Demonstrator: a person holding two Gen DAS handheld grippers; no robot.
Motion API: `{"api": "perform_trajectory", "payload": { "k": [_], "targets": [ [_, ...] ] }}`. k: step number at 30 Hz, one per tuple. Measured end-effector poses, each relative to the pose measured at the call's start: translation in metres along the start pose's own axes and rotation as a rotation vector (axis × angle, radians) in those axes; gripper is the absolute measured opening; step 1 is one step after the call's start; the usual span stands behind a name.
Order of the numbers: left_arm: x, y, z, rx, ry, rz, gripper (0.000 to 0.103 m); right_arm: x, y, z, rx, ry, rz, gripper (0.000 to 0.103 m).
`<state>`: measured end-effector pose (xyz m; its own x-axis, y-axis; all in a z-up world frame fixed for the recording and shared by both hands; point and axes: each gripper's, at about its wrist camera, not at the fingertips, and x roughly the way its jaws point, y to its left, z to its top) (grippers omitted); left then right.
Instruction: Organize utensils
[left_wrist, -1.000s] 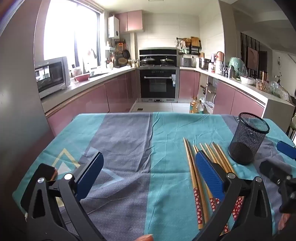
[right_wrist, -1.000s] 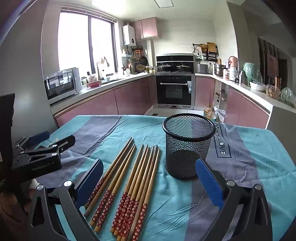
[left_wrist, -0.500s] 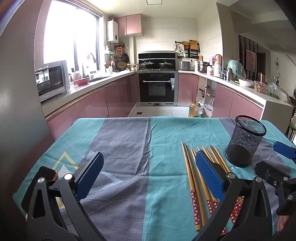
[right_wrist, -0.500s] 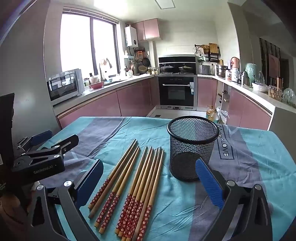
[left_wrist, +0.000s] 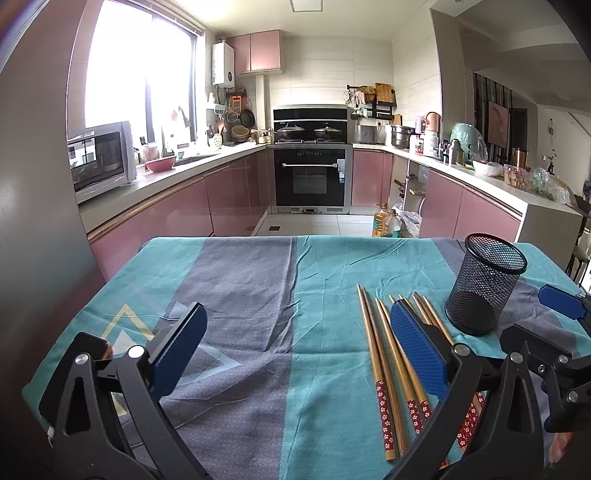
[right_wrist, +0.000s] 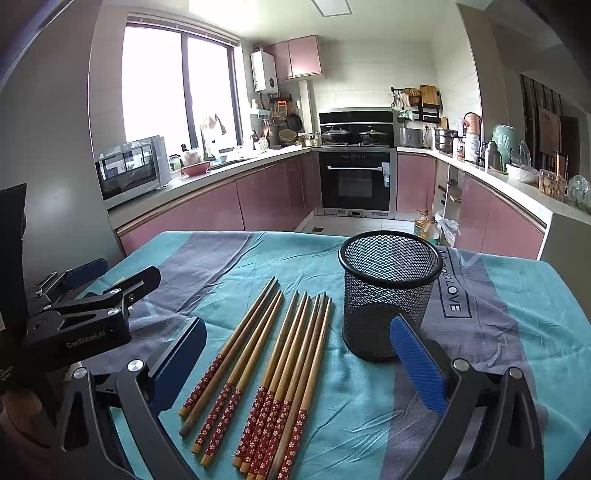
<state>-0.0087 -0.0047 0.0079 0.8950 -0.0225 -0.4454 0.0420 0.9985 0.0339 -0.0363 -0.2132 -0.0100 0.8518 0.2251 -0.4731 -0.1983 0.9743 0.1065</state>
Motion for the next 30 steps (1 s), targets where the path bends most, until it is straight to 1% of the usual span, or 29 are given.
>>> {"api": "perform_trajectory", "payload": {
  "k": [30],
  "targets": [
    [-0.0001, -0.009, 0.0028, 0.006, 0.001, -0.021, 0.098, 0.0029, 0.0022, -0.0006, 0.002, 0.005, 0.007, 0.096]
  ]
}}
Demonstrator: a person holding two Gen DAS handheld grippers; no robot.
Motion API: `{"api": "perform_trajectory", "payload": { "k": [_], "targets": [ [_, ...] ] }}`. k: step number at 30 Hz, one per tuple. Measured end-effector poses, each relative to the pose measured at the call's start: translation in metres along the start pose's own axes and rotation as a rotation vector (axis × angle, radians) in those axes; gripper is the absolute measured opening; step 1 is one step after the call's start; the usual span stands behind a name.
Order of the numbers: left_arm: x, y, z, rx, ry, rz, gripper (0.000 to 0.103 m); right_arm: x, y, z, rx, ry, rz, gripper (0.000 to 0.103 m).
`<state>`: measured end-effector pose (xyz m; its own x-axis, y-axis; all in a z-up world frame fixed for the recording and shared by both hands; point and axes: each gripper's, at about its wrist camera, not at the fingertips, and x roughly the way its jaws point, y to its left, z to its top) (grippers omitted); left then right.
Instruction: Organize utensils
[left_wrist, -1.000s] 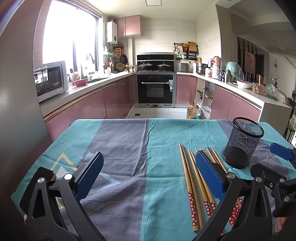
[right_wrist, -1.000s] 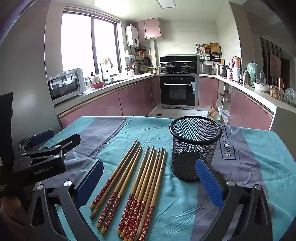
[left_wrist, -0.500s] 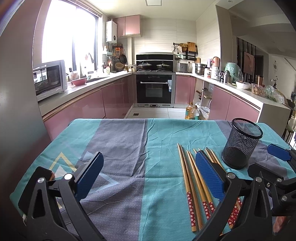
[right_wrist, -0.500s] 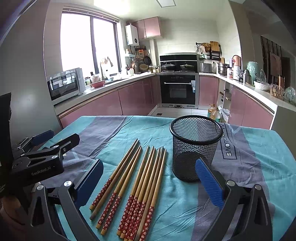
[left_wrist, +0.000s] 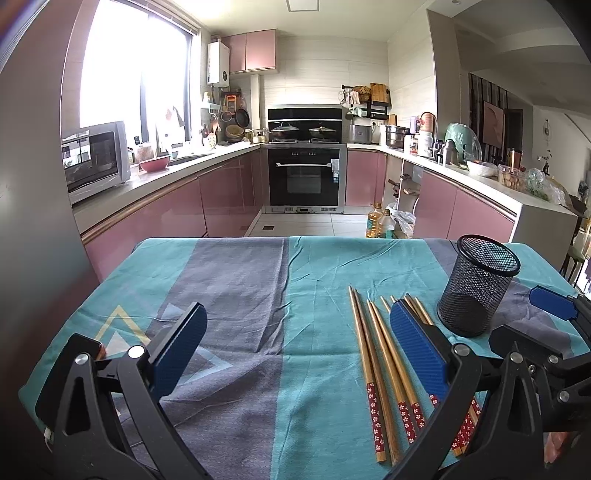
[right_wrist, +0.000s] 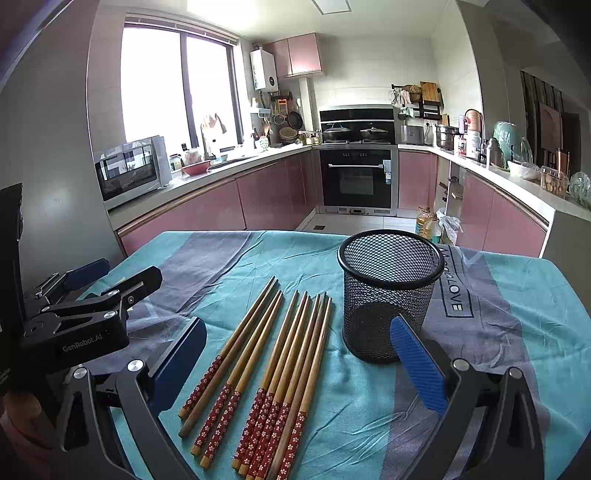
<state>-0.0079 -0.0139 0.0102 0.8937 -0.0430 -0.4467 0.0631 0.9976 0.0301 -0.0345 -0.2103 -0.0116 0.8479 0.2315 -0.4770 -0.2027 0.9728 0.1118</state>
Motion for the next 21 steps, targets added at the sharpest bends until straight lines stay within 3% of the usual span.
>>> {"api": "perform_trajectory", "payload": {
  "k": [21],
  "targets": [
    [0.0011, -0.0005, -0.0022, -0.002, 0.011, -0.008, 0.098, 0.0012, -0.0005, 0.0001, 0.001, 0.006, 0.003, 0.096]
  ]
}}
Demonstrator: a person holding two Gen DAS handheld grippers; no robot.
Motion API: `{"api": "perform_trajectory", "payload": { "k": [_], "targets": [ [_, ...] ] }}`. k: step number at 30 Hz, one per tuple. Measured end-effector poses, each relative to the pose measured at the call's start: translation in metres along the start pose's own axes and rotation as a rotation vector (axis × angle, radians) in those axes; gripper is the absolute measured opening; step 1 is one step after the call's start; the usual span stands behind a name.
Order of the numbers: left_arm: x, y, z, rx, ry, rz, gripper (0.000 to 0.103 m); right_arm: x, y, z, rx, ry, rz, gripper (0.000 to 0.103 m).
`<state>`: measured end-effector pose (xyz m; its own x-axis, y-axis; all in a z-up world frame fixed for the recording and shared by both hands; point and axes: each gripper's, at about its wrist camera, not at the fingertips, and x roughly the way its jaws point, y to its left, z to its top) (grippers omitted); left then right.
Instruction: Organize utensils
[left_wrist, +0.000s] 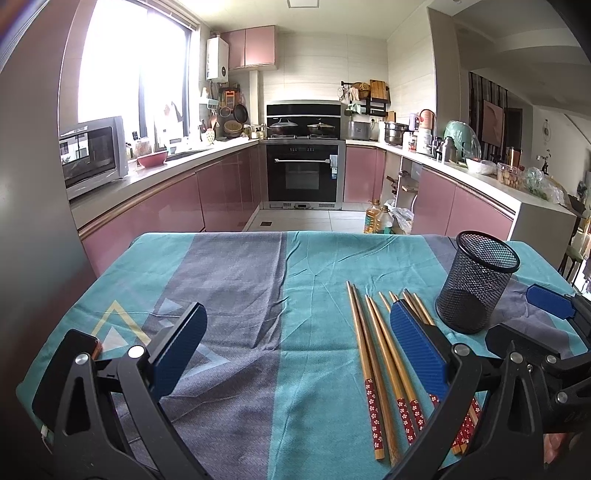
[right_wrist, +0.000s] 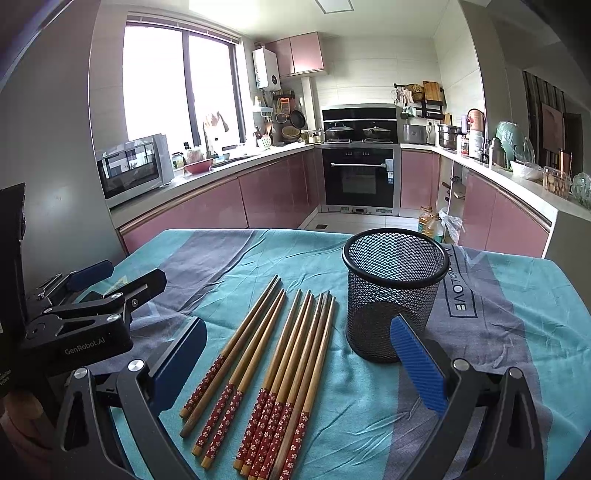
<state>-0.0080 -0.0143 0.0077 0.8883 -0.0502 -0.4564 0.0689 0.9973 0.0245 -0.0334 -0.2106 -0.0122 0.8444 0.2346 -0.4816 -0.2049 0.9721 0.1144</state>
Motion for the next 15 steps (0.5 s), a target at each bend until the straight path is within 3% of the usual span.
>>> {"api": "perform_trajectory", "payload": {
  "k": [15],
  "targets": [
    [0.0053, -0.0001, -0.0024, 0.004, 0.021, -0.005, 0.096, 0.0034, 0.0031, -0.0004, 0.0, 0.016, 0.011, 0.094]
  ]
}}
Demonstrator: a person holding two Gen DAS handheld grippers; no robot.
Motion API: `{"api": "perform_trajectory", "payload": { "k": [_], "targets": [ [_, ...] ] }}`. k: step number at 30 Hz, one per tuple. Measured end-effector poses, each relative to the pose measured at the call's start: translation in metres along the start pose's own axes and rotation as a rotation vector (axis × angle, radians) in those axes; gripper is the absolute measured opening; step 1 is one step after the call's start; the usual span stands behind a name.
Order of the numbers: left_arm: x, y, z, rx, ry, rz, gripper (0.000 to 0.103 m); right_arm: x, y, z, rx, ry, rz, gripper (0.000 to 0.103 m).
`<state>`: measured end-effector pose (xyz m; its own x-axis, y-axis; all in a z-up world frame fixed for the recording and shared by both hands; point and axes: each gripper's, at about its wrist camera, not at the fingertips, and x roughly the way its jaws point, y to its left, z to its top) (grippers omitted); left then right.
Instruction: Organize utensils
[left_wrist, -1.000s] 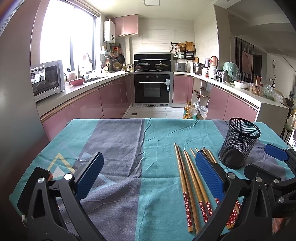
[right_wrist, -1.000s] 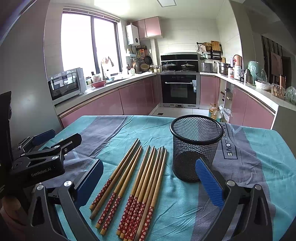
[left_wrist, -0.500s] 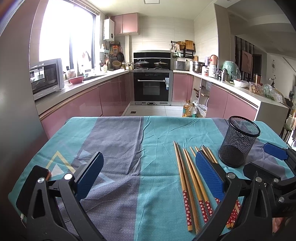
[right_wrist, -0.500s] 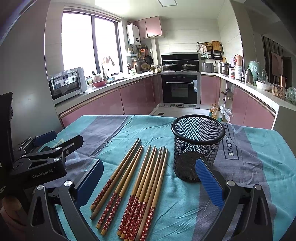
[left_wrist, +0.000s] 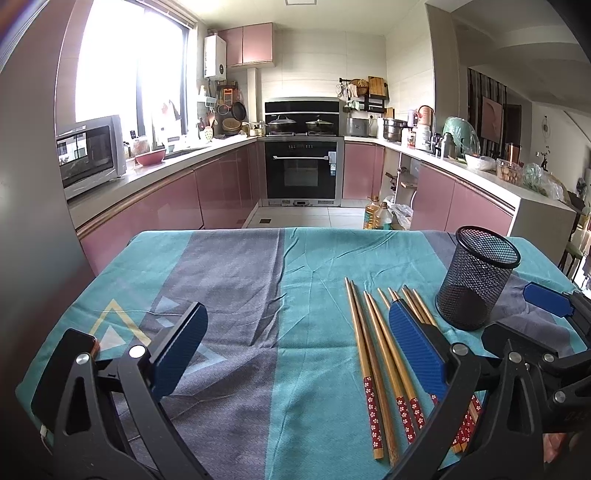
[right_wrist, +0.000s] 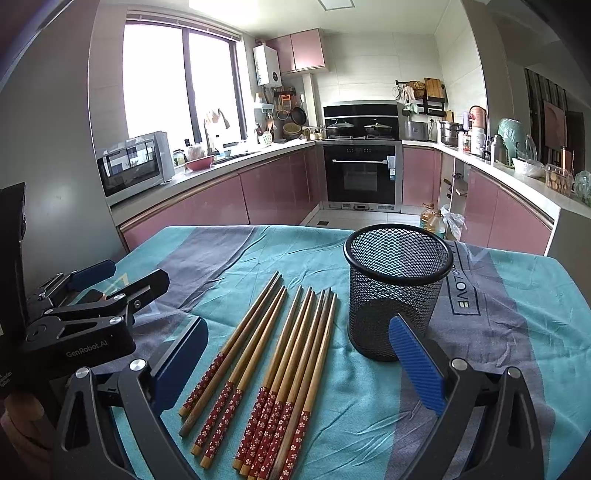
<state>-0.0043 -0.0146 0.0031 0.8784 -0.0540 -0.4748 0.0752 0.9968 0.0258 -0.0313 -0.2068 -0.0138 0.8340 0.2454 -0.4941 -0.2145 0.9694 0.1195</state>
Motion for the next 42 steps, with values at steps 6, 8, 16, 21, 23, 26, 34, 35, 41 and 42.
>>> {"api": "perform_trajectory", "payload": {
  "k": [6, 8, 16, 21, 23, 26, 34, 35, 41, 42],
  "targets": [
    [0.003, 0.0, 0.0, 0.002, 0.018, -0.004, 0.095, 0.002, -0.002, 0.0, 0.002, 0.014, 0.002, 0.092],
    [0.004, 0.0, 0.0, 0.004, 0.025, -0.008, 0.093, 0.003, -0.004, 0.0, 0.005, 0.02, 0.002, 0.09],
    [0.009, -0.002, 0.001, 0.01, 0.045, -0.014, 0.091, 0.004, -0.007, 0.0, 0.011, 0.024, 0.004, 0.09],
    [0.014, -0.003, 0.0, 0.013, 0.072, -0.02, 0.089, 0.009, -0.009, 0.001, 0.007, 0.049, -0.001, 0.085],
    [0.017, -0.003, 0.0, 0.016, 0.086, -0.021, 0.087, 0.011, -0.011, 0.0, 0.003, 0.072, -0.006, 0.082],
    [0.024, -0.003, 0.0, 0.017, 0.125, -0.046, 0.084, 0.018, -0.016, -0.002, 0.002, 0.113, -0.024, 0.078],
    [0.061, -0.008, -0.008, 0.062, 0.297, -0.125, 0.069, 0.045, -0.021, -0.011, -0.023, 0.257, -0.041, 0.058],
    [0.065, -0.009, -0.009, 0.069, 0.307, -0.131, 0.067, 0.048, -0.021, -0.011, -0.025, 0.262, -0.041, 0.055],
    [0.084, -0.021, -0.013, 0.11, 0.339, -0.174, 0.06, 0.068, -0.025, -0.016, -0.02, 0.326, -0.037, 0.033],
    [0.088, -0.023, -0.013, 0.114, 0.347, -0.177, 0.058, 0.069, -0.026, -0.016, -0.015, 0.328, -0.034, 0.033]
  ]
}}
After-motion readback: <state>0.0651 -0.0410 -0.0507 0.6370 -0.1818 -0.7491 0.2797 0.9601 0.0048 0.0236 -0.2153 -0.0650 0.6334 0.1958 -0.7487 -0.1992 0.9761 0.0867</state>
